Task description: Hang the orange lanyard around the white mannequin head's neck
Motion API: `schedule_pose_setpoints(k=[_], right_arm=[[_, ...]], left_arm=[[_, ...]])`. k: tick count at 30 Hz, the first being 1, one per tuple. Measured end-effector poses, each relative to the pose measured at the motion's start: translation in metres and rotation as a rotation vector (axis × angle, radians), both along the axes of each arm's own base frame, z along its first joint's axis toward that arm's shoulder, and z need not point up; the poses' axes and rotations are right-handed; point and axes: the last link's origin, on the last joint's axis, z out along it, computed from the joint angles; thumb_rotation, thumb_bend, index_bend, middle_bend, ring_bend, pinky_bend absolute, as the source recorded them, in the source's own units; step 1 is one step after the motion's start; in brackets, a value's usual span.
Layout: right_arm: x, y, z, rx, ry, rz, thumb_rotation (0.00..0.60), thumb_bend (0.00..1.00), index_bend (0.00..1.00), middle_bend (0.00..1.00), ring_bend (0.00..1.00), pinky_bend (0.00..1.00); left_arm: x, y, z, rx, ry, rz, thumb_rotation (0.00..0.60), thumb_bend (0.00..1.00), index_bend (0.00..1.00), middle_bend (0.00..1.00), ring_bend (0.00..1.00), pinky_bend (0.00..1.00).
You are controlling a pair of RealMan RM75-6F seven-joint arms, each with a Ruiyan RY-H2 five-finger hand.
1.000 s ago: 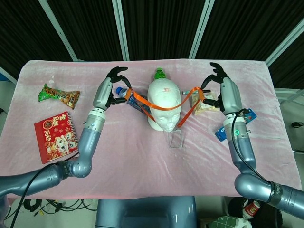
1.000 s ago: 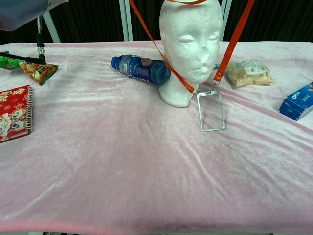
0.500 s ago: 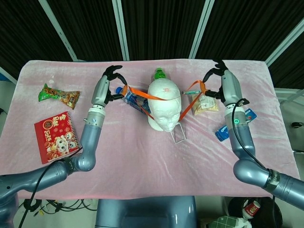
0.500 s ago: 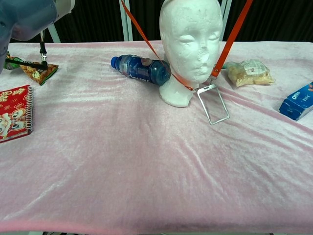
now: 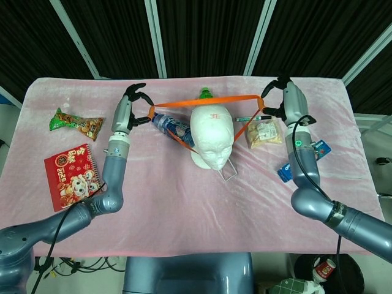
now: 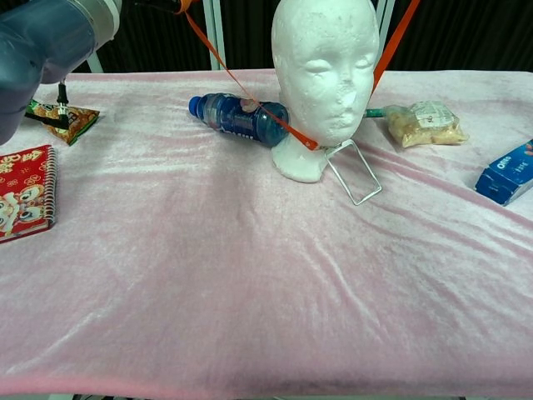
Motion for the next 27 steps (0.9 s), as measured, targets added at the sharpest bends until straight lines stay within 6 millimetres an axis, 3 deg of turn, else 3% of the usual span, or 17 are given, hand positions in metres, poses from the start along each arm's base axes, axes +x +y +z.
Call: schedule_pose_setpoints(k=[12, 27], right_arm=[[-0.008, -0.016, -0.022, 0.055, 0.107, -0.032, 0.600, 0.47, 0.78, 0.12, 0.16, 0.14], [0.003, -0.039, -0.043, 0.069, 0.098, -0.040, 0.600, 0.47, 0.78, 0.12, 0.16, 0.14]], left_arm=[[-0.012, 0.000, -0.021, -0.043, 0.048, 0.007, 0.600, 0.42, 0.52, 0.14, 0.00, 0.00], [-0.019, 0.004, -0.044, -0.105, -0.044, 0.066, 0.600, 0.40, 0.49, 0.14, 0.00, 0.00]])
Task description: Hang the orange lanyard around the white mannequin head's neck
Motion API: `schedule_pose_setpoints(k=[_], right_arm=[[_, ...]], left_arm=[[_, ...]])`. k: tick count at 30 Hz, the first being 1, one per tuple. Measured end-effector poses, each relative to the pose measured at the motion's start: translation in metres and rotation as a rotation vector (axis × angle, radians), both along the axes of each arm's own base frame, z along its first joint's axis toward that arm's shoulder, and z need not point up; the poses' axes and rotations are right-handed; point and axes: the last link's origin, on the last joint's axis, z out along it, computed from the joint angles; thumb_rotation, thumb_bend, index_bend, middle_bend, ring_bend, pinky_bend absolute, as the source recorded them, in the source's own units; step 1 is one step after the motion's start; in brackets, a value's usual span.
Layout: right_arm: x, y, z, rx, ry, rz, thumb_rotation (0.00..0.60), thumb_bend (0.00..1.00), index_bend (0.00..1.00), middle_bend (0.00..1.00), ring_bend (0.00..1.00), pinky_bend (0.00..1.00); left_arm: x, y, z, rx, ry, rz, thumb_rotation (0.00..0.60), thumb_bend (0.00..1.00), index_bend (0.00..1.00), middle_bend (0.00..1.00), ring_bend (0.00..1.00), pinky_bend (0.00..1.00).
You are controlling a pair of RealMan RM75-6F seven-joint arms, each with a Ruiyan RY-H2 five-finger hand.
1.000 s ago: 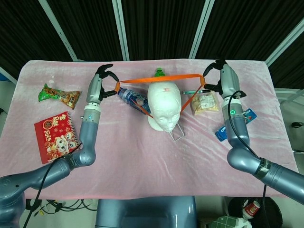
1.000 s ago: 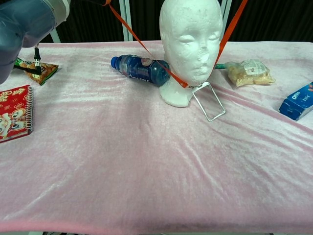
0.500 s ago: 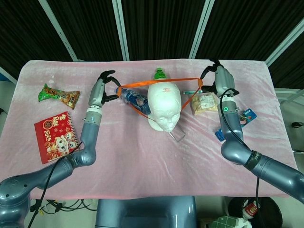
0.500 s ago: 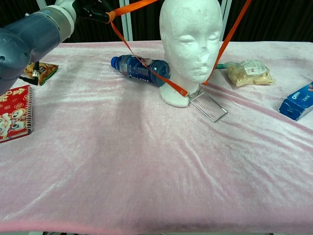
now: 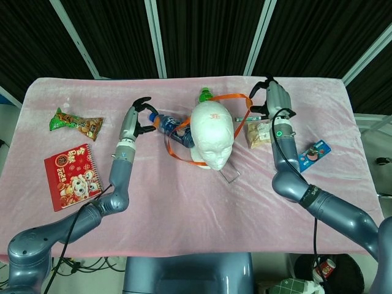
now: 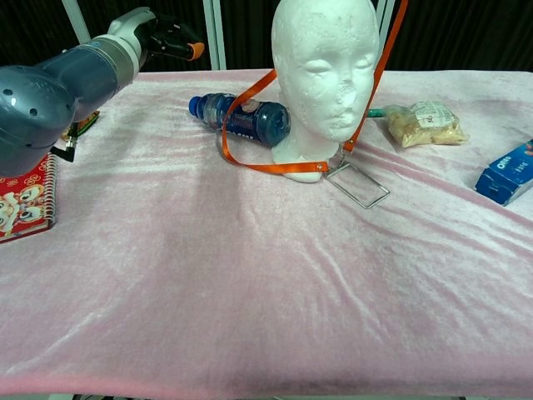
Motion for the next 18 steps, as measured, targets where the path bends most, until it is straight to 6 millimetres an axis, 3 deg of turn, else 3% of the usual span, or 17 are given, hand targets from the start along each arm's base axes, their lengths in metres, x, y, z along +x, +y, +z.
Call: schedule_pose_setpoints(k=[4, 7, 13, 18], right_arm=[[-0.004, -0.002, -0.006, 0.018, 0.019, -0.006, 0.600, 0.46, 0.78, 0.12, 0.16, 0.14], [-0.008, -0.002, -0.010, 0.033, 0.033, -0.010, 0.600, 0.39, 0.75, 0.12, 0.16, 0.14], [-0.013, -0.001, -0.014, 0.074, 0.075, -0.001, 0.600, 0.11, 0.27, 0.02, 0.09, 0.12], [-0.021, 0.004, -0.015, 0.151, 0.146, 0.016, 0.600, 0.00, 0.09, 0.00, 0.06, 0.11]], left_arm=[[-0.003, -0.001, -0.006, -0.029, 0.024, 0.004, 0.600, 0.38, 0.47, 0.12, 0.00, 0.00], [-0.006, -0.001, -0.010, -0.045, 0.058, 0.001, 0.600, 0.29, 0.42, 0.10, 0.00, 0.00], [-0.004, -0.004, -0.014, -0.087, 0.075, -0.015, 0.600, 0.12, 0.23, 0.04, 0.00, 0.00], [0.002, -0.008, -0.009, -0.103, 0.074, -0.054, 0.600, 0.09, 0.19, 0.02, 0.00, 0.00]])
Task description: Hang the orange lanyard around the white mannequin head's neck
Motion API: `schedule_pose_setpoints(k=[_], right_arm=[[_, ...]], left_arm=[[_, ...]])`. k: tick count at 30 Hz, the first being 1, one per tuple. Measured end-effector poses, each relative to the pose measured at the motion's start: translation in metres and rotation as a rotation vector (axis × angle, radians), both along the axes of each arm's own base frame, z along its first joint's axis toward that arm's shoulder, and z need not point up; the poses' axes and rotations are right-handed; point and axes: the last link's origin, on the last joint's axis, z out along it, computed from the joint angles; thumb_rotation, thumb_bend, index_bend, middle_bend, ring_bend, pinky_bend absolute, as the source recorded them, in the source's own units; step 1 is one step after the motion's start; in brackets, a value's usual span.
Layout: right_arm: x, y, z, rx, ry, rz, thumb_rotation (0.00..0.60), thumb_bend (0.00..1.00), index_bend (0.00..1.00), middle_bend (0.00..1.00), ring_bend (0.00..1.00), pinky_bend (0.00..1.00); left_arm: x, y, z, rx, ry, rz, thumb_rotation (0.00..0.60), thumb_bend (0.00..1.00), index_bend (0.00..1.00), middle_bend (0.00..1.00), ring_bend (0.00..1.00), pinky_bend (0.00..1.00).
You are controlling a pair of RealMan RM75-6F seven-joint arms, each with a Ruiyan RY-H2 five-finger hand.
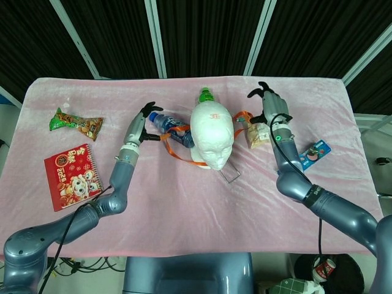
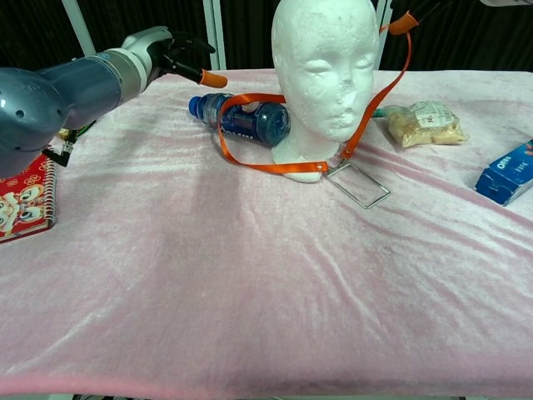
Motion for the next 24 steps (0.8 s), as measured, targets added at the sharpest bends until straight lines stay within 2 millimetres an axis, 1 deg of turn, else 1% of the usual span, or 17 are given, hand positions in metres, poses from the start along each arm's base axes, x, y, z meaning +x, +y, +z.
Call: schedule_pose_setpoints(k=[3, 6, 10, 12, 15, 18, 20, 22, 24], right_arm=[[-0.005, 0.005, 0.002, 0.045, 0.000, -0.009, 0.600, 0.00, 0.06, 0.00, 0.07, 0.11], [-0.008, 0.009, 0.006, 0.055, -0.052, -0.027, 0.600, 0.00, 0.06, 0.00, 0.07, 0.11], [-0.017, 0.015, 0.018, 0.037, -0.143, -0.045, 0.600, 0.00, 0.06, 0.00, 0.07, 0.11], [-0.024, 0.019, 0.024, 0.026, -0.153, -0.042, 0.600, 0.00, 0.06, 0.00, 0.07, 0.11], [-0.039, 0.029, 0.037, 0.008, -0.129, -0.033, 0.600, 0.01, 0.06, 0.00, 0.07, 0.11], [-0.056, 0.043, 0.051, -0.015, -0.101, -0.029, 0.600, 0.03, 0.06, 0.00, 0.07, 0.11], [-0.067, 0.052, 0.059, -0.032, -0.064, -0.024, 0.600, 0.06, 0.06, 0.00, 0.07, 0.11], [-0.081, 0.062, 0.068, -0.060, 0.000, -0.022, 0.600, 0.10, 0.09, 0.02, 0.07, 0.11], [-0.095, 0.072, 0.075, -0.093, 0.080, -0.020, 0.600, 0.12, 0.11, 0.04, 0.08, 0.11]], left_arm=[[0.004, -0.003, 0.008, -0.006, -0.002, -0.026, 0.600, 0.09, 0.19, 0.01, 0.00, 0.00], [0.007, -0.007, 0.017, -0.002, 0.005, -0.055, 0.600, 0.09, 0.19, 0.01, 0.00, 0.00], [0.009, -0.014, 0.035, 0.022, 0.021, -0.089, 0.600, 0.09, 0.19, 0.02, 0.00, 0.00], [0.009, -0.020, 0.046, 0.041, 0.032, -0.108, 0.600, 0.09, 0.19, 0.02, 0.00, 0.00], [0.005, -0.029, 0.063, 0.067, 0.071, -0.136, 0.600, 0.09, 0.19, 0.02, 0.00, 0.00], [-0.003, -0.038, 0.081, 0.103, 0.140, -0.164, 0.600, 0.09, 0.19, 0.02, 0.00, 0.00], [-0.010, -0.047, 0.090, 0.118, 0.192, -0.181, 0.600, 0.09, 0.19, 0.02, 0.00, 0.00], [-0.016, -0.059, 0.095, 0.122, 0.220, -0.187, 0.600, 0.09, 0.19, 0.02, 0.00, 0.00], [-0.026, -0.073, 0.104, 0.133, 0.254, -0.185, 0.600, 0.09, 0.20, 0.02, 0.00, 0.00]])
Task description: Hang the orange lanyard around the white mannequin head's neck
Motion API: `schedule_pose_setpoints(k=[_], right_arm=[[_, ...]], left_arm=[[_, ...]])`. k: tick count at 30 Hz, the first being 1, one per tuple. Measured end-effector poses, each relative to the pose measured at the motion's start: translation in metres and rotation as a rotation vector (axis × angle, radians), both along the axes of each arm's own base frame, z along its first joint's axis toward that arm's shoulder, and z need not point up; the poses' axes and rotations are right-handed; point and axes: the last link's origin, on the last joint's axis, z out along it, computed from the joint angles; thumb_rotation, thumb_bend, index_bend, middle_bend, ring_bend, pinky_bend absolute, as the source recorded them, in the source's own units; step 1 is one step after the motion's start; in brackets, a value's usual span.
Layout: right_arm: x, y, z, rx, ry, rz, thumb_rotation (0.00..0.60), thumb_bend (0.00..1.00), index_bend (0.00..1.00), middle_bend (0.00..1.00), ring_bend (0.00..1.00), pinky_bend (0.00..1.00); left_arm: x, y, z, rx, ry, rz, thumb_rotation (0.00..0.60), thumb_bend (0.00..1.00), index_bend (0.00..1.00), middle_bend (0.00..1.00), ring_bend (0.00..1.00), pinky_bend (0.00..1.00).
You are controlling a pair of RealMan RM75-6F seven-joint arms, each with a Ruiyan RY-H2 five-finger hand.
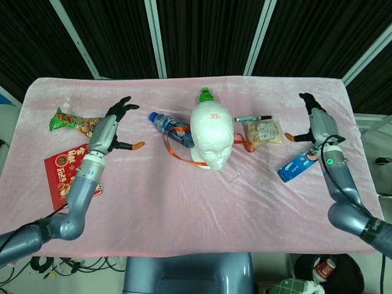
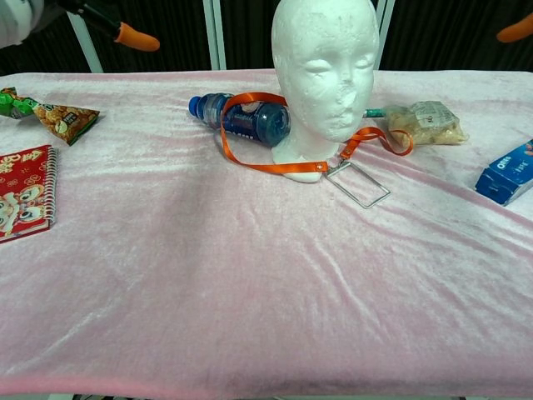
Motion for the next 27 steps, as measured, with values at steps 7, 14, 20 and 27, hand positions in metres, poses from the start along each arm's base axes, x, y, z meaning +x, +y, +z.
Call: schedule_pose_setpoints(k=[7, 14, 20, 27], right_arm=[[-0.054, 0.044, 0.016, -0.070, 0.290, -0.067, 0.600, 0.13, 0.13, 0.09, 0.12, 0.11], [-0.076, 0.089, 0.006, -0.065, 0.340, -0.080, 0.600, 0.28, 0.24, 0.29, 0.33, 0.25], [-0.069, 0.118, -0.023, -0.052, 0.321, 0.004, 0.600, 0.42, 0.30, 0.51, 0.52, 0.47], [-0.041, 0.142, -0.079, 0.047, 0.302, 0.122, 0.600, 0.51, 0.30, 0.66, 0.64, 0.59]], left_arm=[[-0.046, -0.042, 0.032, 0.113, 0.170, 0.047, 0.600, 0.09, 0.21, 0.02, 0.00, 0.00], [-0.101, -0.107, 0.047, 0.144, 0.307, 0.110, 0.600, 0.10, 0.21, 0.02, 0.00, 0.00], [-0.139, -0.153, 0.057, 0.174, 0.345, 0.195, 0.600, 0.10, 0.21, 0.02, 0.00, 0.00], [-0.165, -0.175, 0.063, 0.226, 0.347, 0.238, 0.600, 0.10, 0.21, 0.02, 0.00, 0.00]])
